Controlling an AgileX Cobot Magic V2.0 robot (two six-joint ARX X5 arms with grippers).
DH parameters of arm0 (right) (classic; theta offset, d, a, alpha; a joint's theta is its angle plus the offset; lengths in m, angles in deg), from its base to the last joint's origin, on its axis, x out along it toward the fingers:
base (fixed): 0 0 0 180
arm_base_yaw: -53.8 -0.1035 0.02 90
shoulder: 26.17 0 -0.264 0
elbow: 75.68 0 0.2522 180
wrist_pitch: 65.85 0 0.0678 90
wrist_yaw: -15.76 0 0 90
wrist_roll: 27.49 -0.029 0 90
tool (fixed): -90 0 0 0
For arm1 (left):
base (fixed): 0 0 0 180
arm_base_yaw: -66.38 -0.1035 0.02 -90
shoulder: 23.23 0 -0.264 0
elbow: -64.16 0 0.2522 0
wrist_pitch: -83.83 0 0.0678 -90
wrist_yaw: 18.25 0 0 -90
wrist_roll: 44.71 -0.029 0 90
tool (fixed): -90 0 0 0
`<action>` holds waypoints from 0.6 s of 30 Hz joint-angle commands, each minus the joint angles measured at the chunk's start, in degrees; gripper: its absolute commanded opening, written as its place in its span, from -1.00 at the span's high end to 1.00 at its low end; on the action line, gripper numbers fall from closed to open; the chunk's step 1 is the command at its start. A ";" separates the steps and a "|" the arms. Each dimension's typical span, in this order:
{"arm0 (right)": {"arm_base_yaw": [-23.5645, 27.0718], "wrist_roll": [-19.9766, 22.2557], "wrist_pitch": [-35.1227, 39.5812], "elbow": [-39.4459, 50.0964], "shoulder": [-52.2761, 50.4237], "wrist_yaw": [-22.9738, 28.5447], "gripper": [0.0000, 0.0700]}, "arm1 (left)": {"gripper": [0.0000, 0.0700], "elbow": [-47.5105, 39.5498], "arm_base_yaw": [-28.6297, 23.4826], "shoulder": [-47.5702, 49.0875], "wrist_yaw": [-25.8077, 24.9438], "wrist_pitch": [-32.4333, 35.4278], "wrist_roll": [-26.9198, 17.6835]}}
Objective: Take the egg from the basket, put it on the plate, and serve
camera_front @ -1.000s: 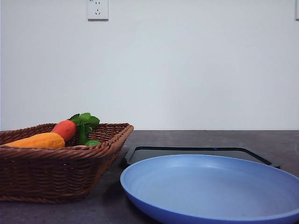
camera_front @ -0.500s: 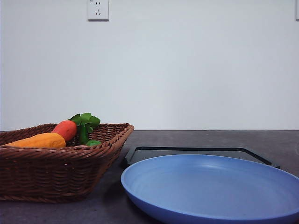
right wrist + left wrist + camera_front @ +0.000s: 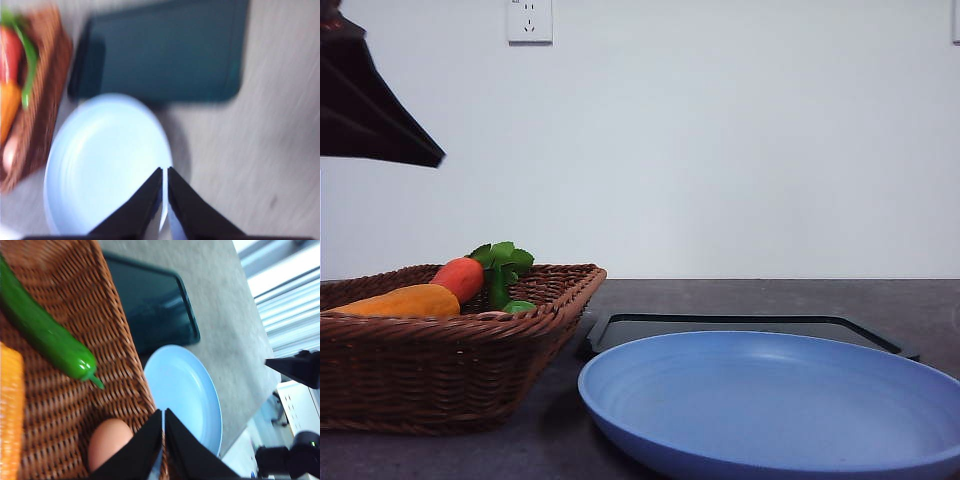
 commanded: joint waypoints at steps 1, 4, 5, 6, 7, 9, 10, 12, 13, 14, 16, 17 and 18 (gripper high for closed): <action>-0.64 1.79 -1.15 -0.45 2.12 -0.61 0.73 | 0.76 0.94 0.90 -1.00 -0.46 0.50 -0.98; -2.20 1.85 -1.97 0.46 6.00 -0.68 0.31 | 0.35 0.94 2.24 -1.83 -0.44 0.61 -0.96; -2.86 1.87 -1.85 0.80 7.14 -0.64 0.25 | 0.22 0.94 2.58 -1.98 -0.44 0.64 -0.96; -3.57 1.87 -1.54 1.11 8.31 -0.63 0.22 | 0.12 0.94 2.85 -2.06 -0.43 0.68 -0.95; -4.30 1.85 -1.10 1.40 9.51 -0.63 0.22 | 0.05 0.94 3.07 -2.09 -0.42 0.72 -0.94; -6.20 1.84 0.34 1.68 12.12 -0.60 0.22 | 0.01 0.94 3.32 -2.09 -0.42 1.05 -0.94; -7.07 1.81 1.19 1.70 13.37 -0.59 0.22 | 0.02 0.94 3.44 -2.09 -0.42 1.20 -0.94; -8.89 1.43 3.44 1.70 16.09 -0.59 0.22 | 0.02 0.94 3.47 -2.09 -0.41 1.42 -0.94; -9.58 1.10 4.42 1.70 17.19 -0.59 0.22 | 0.02 0.94 3.47 -2.09 -0.39 1.46 -0.94; -10.29 0.77 5.71 1.70 18.54 -0.59 0.22 | 0.02 0.94 3.47 -2.09 -0.39 1.45 -0.94; -11.51 0.31 8.00 1.70 21.09 -0.59 0.23 | 0.02 0.94 3.47 -2.09 -0.39 1.44 -0.94; -11.99 -0.17 9.05 1.70 22.37 -0.57 0.23 | 0.02 0.94 3.47 -2.09 -0.39 1.44 -0.94; -12.44 -0.57 10.01 1.70 23.66 -0.57 0.23 | 0.02 0.94 3.47 -2.09 -0.39 1.44 -0.94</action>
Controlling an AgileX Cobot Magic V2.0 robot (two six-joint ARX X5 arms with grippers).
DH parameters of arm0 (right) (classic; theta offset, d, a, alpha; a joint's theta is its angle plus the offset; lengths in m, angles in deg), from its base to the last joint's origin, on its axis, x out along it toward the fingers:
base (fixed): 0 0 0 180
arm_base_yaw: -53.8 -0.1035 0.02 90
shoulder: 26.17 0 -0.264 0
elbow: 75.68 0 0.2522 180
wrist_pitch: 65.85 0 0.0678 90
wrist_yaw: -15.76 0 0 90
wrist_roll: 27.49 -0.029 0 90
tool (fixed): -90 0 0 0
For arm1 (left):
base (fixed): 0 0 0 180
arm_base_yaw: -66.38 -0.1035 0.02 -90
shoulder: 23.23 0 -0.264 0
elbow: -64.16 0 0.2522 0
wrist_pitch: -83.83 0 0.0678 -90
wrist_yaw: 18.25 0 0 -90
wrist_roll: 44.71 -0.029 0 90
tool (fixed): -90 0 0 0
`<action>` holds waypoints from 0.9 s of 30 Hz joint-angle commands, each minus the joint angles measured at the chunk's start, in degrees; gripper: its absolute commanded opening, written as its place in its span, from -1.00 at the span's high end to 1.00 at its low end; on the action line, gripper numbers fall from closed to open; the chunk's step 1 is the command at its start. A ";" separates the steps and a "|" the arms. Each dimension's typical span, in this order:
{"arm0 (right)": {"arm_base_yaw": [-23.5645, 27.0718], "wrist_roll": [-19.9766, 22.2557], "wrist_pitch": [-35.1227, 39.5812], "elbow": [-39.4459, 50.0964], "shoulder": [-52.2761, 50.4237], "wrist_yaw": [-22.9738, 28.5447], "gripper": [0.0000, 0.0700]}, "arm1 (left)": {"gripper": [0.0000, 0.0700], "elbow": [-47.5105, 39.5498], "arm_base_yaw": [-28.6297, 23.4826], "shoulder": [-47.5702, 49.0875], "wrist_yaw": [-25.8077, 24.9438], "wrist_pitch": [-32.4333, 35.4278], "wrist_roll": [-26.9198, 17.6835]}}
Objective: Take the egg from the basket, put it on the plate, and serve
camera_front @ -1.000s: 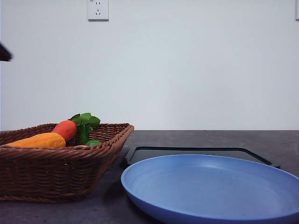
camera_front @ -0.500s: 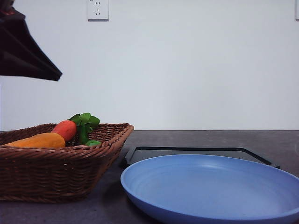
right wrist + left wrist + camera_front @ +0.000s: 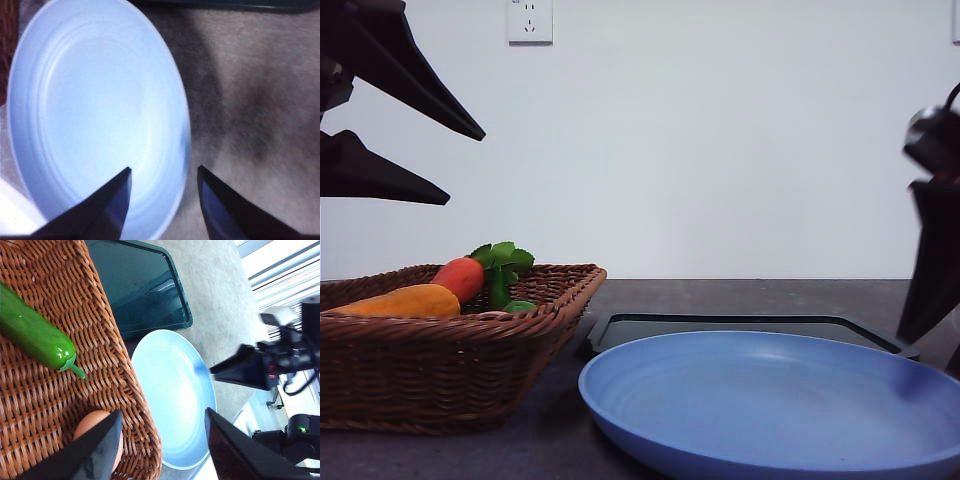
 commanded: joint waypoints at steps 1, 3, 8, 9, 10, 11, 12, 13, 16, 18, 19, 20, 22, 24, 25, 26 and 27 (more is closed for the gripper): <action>-0.76 -1.22 1.31 -0.26 2.45 -0.15 0.23 | 0.02 0.94 0.20 -0.57 -0.37 0.63 -0.77; -1.30 -1.47 2.66 -0.26 4.61 -0.15 0.24 | 0.02 0.94 0.20 -0.57 -0.37 0.63 -0.77; -1.59 -1.77 4.05 -0.26 7.48 -0.07 0.56 | 0.02 0.94 0.20 -0.57 -0.28 0.63 -0.79; -1.59 -1.95 4.18 -0.26 7.59 0.07 0.65 | 0.02 0.94 0.20 -0.57 -0.26 0.63 -0.79; -1.59 -2.21 4.35 -0.26 7.59 0.31 0.76 | 0.02 0.94 0.20 -0.57 -0.24 0.63 -0.79; -1.59 -2.36 4.60 -0.26 7.54 0.58 0.86 | 0.02 0.94 0.20 -0.57 -0.24 0.65 -0.79; -1.59 -2.45 4.82 -0.27 7.50 0.77 0.94 | 0.02 0.94 0.20 -0.57 -0.24 0.66 -0.78; -1.59 -2.45 5.00 -0.28 7.48 0.87 1.00 | 0.02 0.94 0.22 -0.57 -0.24 0.66 -0.77; -1.57 -2.66 4.68 -0.28 7.43 0.87 1.00 | -0.03 0.94 0.22 -0.57 -0.22 0.61 -0.79; -1.47 -2.64 3.75 -0.28 6.83 0.88 1.00 | -0.16 0.94 0.34 -0.57 -0.22 0.61 -0.79; -1.39 -2.62 3.20 -0.28 6.34 0.90 1.00 | -0.23 0.94 0.51 -0.57 -0.22 0.61 -0.79; -1.31 -2.54 2.71 -0.28 5.71 0.92 1.00 | -0.24 0.94 0.81 -0.57 -0.22 0.61 -0.80; -0.93 -2.45 1.62 -0.28 4.05 0.90 1.00 | -0.24 0.94 1.67 -0.57 -0.14 0.56 -1.37; -0.34 -2.45 0.54 -0.28 1.95 0.94 1.00 | -0.24 1.00 3.07 -0.58 0.96 -0.01 -2.52; 0.05 -2.45 0.00 -0.28 0.80 0.94 1.00 | -0.23 1.14 4.02 -0.59 2.11 -0.74 -3.43; 0.43 -2.45 -0.53 -0.28 -0.33 0.94 1.00 | -0.23 1.54 5.16 -0.79 3.96 -2.08 -4.67; 0.82 -2.45 -1.08 -0.28 -1.52 0.94 1.00 | -0.23 2.07 6.43 -1.02 6.18 -3.67 -6.02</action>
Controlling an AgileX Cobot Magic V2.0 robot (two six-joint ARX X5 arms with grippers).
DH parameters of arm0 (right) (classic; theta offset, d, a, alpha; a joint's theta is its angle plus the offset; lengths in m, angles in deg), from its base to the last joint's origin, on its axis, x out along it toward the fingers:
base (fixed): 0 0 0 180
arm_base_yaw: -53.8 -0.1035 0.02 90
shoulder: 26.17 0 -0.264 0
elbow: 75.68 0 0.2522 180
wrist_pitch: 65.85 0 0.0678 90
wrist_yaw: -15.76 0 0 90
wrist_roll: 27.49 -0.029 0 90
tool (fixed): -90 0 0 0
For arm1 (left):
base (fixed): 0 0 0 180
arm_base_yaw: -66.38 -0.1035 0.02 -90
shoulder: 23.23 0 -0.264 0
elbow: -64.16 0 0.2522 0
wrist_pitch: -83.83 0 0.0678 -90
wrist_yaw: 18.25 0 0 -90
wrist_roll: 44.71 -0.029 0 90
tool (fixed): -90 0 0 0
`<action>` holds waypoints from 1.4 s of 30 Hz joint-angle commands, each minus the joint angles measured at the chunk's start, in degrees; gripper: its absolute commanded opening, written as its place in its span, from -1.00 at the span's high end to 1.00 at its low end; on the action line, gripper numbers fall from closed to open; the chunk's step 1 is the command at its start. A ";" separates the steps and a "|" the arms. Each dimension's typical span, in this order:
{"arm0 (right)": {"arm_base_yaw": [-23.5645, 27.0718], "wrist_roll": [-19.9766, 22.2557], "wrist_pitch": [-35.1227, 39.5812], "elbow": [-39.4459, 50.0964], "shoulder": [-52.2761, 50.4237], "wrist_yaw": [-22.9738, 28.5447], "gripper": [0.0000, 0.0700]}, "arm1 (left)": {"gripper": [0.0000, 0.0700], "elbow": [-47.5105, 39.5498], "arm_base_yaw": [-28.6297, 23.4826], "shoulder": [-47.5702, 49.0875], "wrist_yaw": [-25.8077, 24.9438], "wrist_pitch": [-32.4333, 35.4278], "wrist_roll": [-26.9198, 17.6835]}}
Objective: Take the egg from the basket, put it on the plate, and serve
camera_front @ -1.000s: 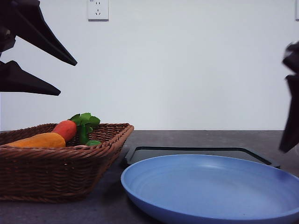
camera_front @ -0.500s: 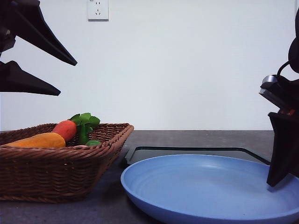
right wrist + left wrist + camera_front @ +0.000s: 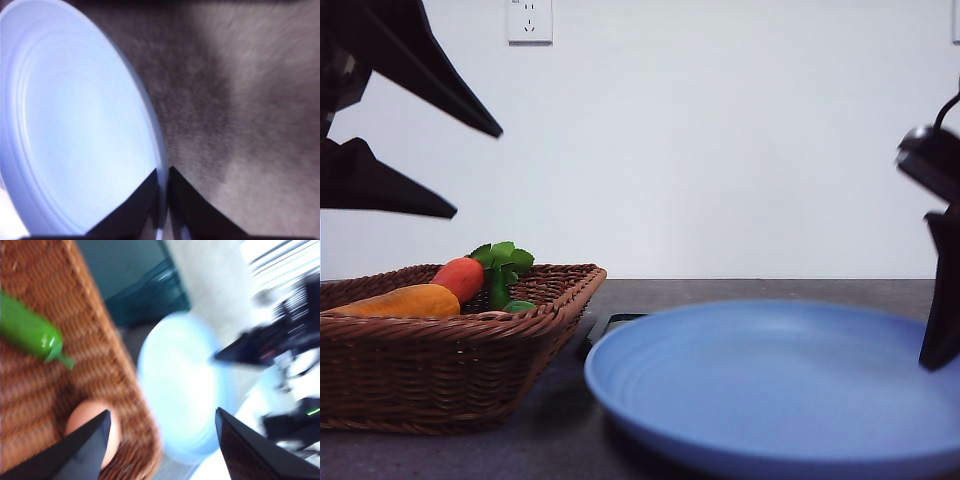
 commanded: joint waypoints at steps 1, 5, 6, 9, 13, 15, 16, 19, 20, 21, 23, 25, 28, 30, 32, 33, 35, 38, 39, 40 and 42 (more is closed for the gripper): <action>0.48 0.02 -0.48 -0.28 -1.23 -0.28 1.00 | -0.23 1.95 2.16 -1.12 3.94 -2.06 -4.70; 2.16 0.02 -2.00 -0.31 -5.91 -0.25 1.00 | -0.23 6.09 7.20 -4.06 14.71 -9.36 -10.08; 2.56 0.02 -2.17 -0.31 -6.95 -0.24 1.00 | -0.22 7.11 8.24 -5.09 16.84 -10.59 -11.01; 3.75 -0.01 -2.52 -0.31 -9.87 -0.24 1.00 | -0.22 9.64 10.77 -8.60 21.33 -13.09 -12.99; 5.25 0.00 -3.04 -0.31 -13.03 -0.24 1.00 | -0.22 11.25 12.40 -13.56 22.29 -13.40 -13.69; 5.84 0.02 -3.24 -0.31 -14.13 -0.26 1.00 | -0.22 11.60 12.76 -15.80 22.29 -12.88 -13.87; 6.15 0.02 -3.37 -0.31 -14.70 -0.26 1.00 | -0.22 11.83 12.93 -16.98 22.29 -12.80 -13.97; 6.94 0.07 -3.62 -0.31 -16.15 -0.24 1.00 | -0.22 12.16 13.06 -19.75 22.29 -12.28 -14.10; 7.13 0.08 -3.62 -0.31 -16.45 -0.25 1.00 | -0.22 12.17 13.06 -20.48 22.29 -11.88 -14.18; 7.32 0.09 -3.62 -0.31 -16.73 -0.26 1.00 | -0.22 12.17 13.06 -21.19 22.29 -11.39 -14.24; 7.60 0.09 -3.61 -0.31 -17.19 -0.26 1.00 | -0.22 12.17 13.10 -22.46 22.28 -10.39 -14.27; 7.67 0.09 -3.61 -0.31 -17.33 -0.26 1.00 | -0.22 12.17 13.19 -23.43 22.27 -9.87 -14.25; 7.67 0.09 -3.60 -0.31 -17.32 -0.25 1.00 | -0.22 12.17 13.27 -24.51 22.27 -10.19 -14.24; 7.67 0.09 -3.53 -0.31 -17.32 -0.25 1.00 | -0.22 12.17 13.27 -25.06 22.27 -10.58 -14.26; 7.67 0.09 -3.53 -0.31 -17.32 -0.25 1.00 | -0.21 12.17 13.25 -25.38 22.27 -10.55 -14.26; 7.67 0.09 -3.53 -0.31 -17.32 -0.26 1.00 | -0.21 12.17 13.25 -25.44 22.27 -10.43 -14.26; 7.67 0.09 -3.53 -0.31 -17.32 -0.24 1.00 | -0.14 12.17 13.27 -25.44 22.27 -10.20 -14.26; 7.67 0.09 -3.52 -0.31 -17.32 -0.24 1.00 | 0.12 12.17 13.27 -25.44 22.25 -10.57 -14.24; 7.67 0.08 -3.51 -0.31 -17.32 -0.24 1.00 | 0.22 12.17 13.27 -25.44 22.25 -10.73 -14.25; 7.67 0.07 -3.51 -0.31 -17.32 -0.24 1.00 | 0.32 12.17 13.27 -25.44 22.25 -10.87 -14.26; 7.67 0.07 -3.37 -0.31 -17.32 -0.24 1.00 | 0.48 12.17 13.25 -25.44 22.27 -11.08 -14.26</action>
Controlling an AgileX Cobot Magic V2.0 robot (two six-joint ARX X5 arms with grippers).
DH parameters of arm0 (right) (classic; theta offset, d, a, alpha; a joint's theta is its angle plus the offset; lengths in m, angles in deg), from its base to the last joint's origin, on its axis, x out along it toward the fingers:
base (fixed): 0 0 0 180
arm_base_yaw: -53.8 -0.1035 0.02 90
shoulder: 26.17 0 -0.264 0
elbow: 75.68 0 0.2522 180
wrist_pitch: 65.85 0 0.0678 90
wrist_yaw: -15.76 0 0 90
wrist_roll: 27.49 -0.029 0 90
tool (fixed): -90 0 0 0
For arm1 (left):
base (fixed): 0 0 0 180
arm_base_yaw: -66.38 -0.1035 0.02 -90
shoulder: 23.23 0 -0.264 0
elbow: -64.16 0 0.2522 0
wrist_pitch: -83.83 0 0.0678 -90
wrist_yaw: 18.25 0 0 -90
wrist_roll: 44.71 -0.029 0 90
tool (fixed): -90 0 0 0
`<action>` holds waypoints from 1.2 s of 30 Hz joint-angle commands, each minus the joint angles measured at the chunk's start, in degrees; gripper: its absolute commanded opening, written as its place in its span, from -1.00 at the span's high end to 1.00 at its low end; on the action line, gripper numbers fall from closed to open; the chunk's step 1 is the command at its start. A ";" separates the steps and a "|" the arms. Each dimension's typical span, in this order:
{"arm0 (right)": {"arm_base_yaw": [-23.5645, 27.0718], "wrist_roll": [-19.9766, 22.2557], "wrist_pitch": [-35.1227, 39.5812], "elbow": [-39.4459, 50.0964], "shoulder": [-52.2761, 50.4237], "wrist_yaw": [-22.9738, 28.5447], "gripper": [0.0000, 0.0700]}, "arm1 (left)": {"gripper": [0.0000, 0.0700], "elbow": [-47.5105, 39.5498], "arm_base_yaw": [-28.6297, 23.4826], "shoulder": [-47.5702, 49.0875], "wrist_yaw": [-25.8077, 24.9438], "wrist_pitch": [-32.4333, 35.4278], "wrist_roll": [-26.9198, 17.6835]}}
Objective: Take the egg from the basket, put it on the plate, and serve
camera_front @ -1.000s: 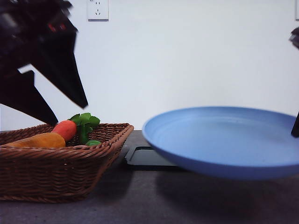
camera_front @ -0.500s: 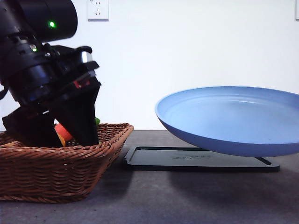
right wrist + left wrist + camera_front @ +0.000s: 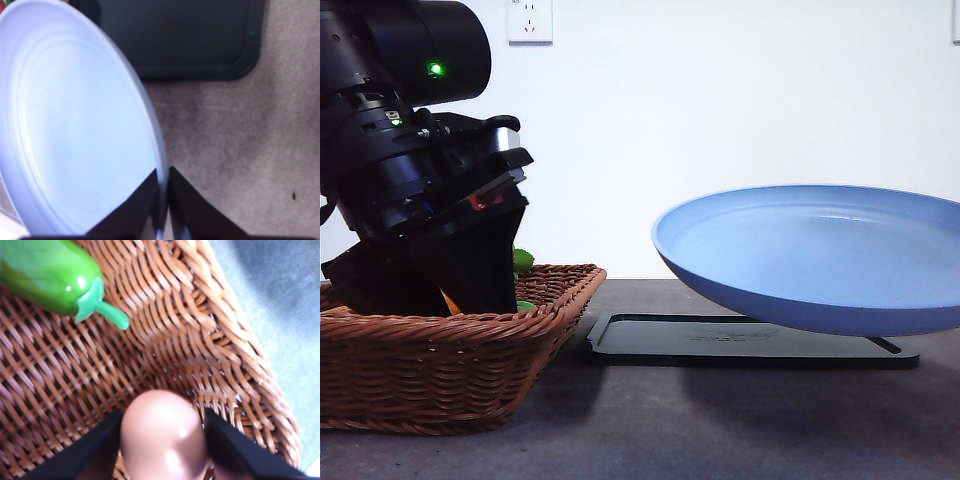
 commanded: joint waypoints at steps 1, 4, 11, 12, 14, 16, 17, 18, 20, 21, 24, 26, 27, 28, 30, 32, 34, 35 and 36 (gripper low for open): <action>-0.03 0.06 0.63 -0.31 0.24 -0.31 1.00 | 0.53 0.97 0.52 -1.03 0.12 -0.18 -0.70; -0.04 0.04 0.82 -0.31 0.24 -0.33 1.00 | 0.63 1.15 0.48 -1.03 0.13 0.10 -0.82; -0.05 -0.35 0.75 -0.31 0.32 -0.32 1.00 | 0.63 7.36 -0.56 -1.01 0.13 -6.95 -1.83; -0.05 -0.60 0.71 -0.31 0.35 -0.31 1.00 | 0.63 9.13 -0.59 -1.01 0.13 -8.56 -1.82; -0.07 -1.40 0.57 -0.31 0.39 -0.31 1.00 | 0.63 13.00 -0.61 -1.01 0.04 -11.52 -1.80; -0.12 -1.66 0.29 -0.31 0.41 -0.33 1.00 | 0.63 17.22 -0.47 -1.01 -0.62 -13.51 -1.69; -0.16 -1.66 -0.06 -0.31 0.42 -0.33 1.00 | 0.63 19.01 -0.19 -1.01 -1.71 -13.65 -1.51; -0.21 -1.65 -0.43 -0.31 0.42 -0.33 1.00 | 0.63 20.77 0.14 -1.01 -2.95 -13.65 -1.32; -0.21 -1.65 -1.01 -0.31 0.42 -0.35 1.00 | 0.63 24.08 1.27 -1.01 -7.36 -12.14 -0.80; -0.21 -1.65 -1.17 -0.31 0.42 -0.35 1.00 | 0.63 25.20 1.99 -1.01 -9.43 -10.70 -0.23; -0.21 -1.65 -1.34 -0.31 0.42 -0.36 1.00 | 0.63 26.81 4.85 -1.01 -12.75 -4.88 0.88; -0.21 -1.68 -1.40 -0.31 0.42 -0.41 1.00 | 0.63 26.89 7.61 -1.10 -12.93 -0.55 1.22; -0.21 -1.69 -1.49 -0.31 0.42 -0.44 1.00 | 0.63 26.89 9.08 -1.20 -12.92 1.34 1.14; -0.21 -1.69 -1.76 -0.31 0.42 -0.44 1.00 | 0.63 26.89 10.63 -1.53 -12.89 2.78 0.82; -0.21 -1.67 -2.41 -0.31 0.42 -0.42 1.00 | 0.63 26.89 13.76 -2.37 -12.86 5.03 -0.39; -0.21 -1.67 -3.18 -0.31 0.39 -0.44 1.00 | 0.63 26.89 16.59 -3.64 -12.14 6.13 -2.80; -0.21 -1.67 -3.85 -0.31 0.39 -0.46 1.00 | 0.63 26.89 18.91 -5.25 -9.75 6.47 -5.32; -0.21 -1.67 -4.22 -0.31 0.39 -0.50 1.00 | 0.63 26.89 19.98 -6.19 -8.04 6.57 -6.67; -0.21 -1.65 -4.61 -0.31 0.39 -0.59 1.00 | 0.63 26.89 20.73 -7.09 -6.49 6.53 -7.83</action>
